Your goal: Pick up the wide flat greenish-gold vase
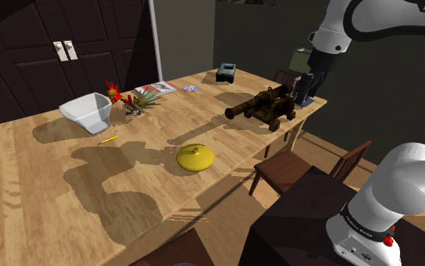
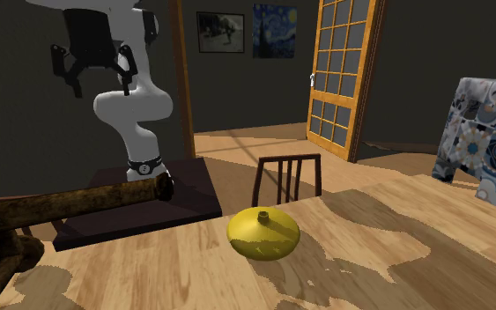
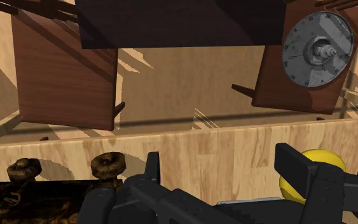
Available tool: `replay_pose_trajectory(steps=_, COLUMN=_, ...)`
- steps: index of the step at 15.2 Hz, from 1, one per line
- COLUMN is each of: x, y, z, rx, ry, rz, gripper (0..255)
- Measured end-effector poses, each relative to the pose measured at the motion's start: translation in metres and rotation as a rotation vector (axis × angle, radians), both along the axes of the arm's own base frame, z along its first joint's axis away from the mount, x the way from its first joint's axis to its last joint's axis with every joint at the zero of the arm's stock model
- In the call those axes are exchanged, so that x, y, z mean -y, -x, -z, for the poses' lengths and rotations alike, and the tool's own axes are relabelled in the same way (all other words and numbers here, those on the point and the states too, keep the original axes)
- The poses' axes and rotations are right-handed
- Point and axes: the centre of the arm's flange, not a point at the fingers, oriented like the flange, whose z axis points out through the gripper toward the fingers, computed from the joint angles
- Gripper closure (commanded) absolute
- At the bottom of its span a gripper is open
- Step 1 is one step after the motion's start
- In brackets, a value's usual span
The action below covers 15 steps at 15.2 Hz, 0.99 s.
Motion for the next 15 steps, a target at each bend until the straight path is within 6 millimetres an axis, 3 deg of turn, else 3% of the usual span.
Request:
replay_pose_trajectory(steps=4, x=-0.019, y=-0.014, z=0.008, rx=-0.004, ry=0.007, rz=0.003, gripper=0)
replay_pose_trajectory(steps=15, x=-0.131, y=-0.101, z=0.068, rx=-0.024, ry=0.039, rz=0.022, gripper=0)
